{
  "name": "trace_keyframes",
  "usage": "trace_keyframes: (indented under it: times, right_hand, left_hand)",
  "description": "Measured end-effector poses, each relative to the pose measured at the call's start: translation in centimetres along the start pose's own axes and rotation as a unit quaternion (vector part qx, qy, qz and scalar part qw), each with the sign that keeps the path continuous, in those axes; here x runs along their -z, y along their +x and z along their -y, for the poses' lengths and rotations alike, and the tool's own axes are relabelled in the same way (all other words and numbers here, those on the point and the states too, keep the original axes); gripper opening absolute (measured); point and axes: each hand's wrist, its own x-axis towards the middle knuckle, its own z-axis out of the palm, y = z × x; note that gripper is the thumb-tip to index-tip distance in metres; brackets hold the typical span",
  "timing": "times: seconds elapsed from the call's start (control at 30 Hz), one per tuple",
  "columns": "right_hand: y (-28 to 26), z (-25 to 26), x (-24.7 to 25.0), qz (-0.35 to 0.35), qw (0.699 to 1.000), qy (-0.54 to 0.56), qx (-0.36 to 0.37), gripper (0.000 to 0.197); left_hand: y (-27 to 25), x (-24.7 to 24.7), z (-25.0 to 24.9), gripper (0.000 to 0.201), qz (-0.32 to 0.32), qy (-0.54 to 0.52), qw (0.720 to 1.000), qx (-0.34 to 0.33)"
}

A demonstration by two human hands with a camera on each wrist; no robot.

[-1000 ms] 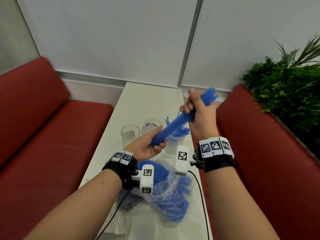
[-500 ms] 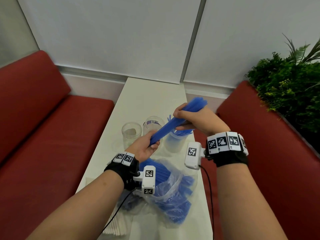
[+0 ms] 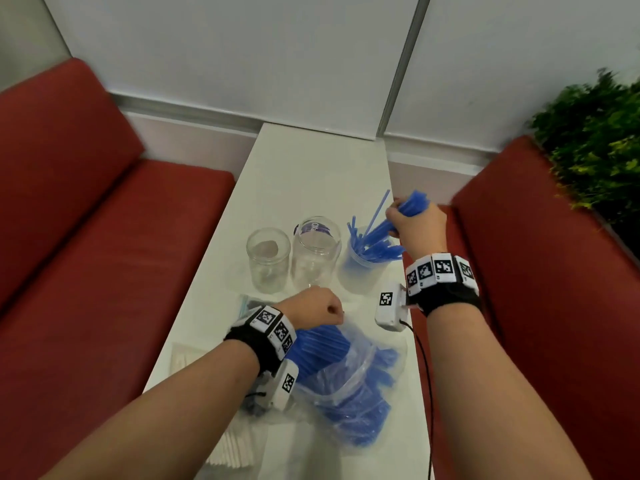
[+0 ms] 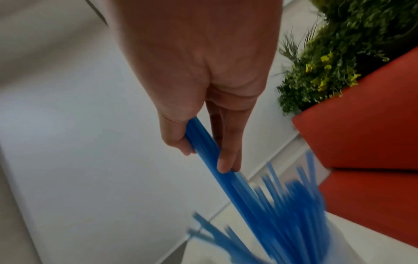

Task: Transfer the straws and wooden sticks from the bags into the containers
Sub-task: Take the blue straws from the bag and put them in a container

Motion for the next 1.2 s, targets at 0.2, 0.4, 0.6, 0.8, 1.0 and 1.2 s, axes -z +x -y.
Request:
trace_keyframes:
  times: [0.2, 0.4, 0.6, 0.8, 1.0, 1.2]
  right_hand:
    - [-0.1, -3.2, -3.5, 0.025, 0.998, -0.051, 0.003, 0.02]
    - [-1.2, -4.2, -5.0, -0.064, 0.983, 0.001, 0.173, 0.045]
    - [-2.0, -6.3, -5.9, 0.058, 0.952, -0.278, 0.111, 0.052]
    - [-2.9, -5.7, -5.0, 0.12, 0.943, -0.292, 0.105, 0.07]
    - [-7.4, -4.5, -4.0, -0.065, 0.971, -0.055, 0.222, 0.047]
    - [-13.9, -5.3, -5.0, 0.391, 0.912, -0.118, 0.034, 0.075]
  left_hand:
    - [1.0, -2.3, 0.4, 0.05, 0.14, 0.244, 0.96, -0.014]
    - [1.2, -4.2, 0.3, 0.047, 0.101, 0.418, 0.902, -0.037]
    - [1.1, -4.4, -0.9, 0.025, 0.099, 0.485, 0.869, -0.005]
    - [0.4, -3.5, -1.4, 0.021, 0.085, 0.468, 0.879, 0.038]
    - [-0.9, -1.6, -3.0, 0.02, 0.076, 0.47, 0.873, 0.103]
    - [-2.8, 2.1, -5.8, 0.023, 0.077, 0.464, 0.877, 0.1]
